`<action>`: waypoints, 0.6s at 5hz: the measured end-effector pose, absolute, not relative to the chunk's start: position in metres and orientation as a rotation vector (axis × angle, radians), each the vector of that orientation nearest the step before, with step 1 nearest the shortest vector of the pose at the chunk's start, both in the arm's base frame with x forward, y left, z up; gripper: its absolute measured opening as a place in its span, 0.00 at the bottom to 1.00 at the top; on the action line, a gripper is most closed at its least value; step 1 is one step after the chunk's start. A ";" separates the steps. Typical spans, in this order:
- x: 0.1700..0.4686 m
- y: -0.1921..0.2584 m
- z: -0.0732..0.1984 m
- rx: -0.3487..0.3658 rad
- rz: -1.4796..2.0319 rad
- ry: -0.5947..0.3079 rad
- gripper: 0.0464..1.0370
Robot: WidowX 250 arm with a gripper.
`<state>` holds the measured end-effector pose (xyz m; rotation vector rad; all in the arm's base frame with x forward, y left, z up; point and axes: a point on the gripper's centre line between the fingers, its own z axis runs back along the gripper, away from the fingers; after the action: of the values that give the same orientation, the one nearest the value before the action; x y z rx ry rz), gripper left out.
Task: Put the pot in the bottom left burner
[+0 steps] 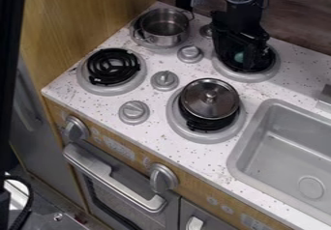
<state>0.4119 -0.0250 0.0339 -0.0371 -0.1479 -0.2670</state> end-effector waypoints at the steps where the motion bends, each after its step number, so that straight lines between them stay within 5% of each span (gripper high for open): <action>1: 0.404 -0.025 0.013 -0.042 -0.266 -0.091 0.96; 3: 0.414 0.006 0.016 -0.024 -0.241 -0.127 0.96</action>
<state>0.4139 0.0065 0.0156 -0.0245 -0.1273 -0.2406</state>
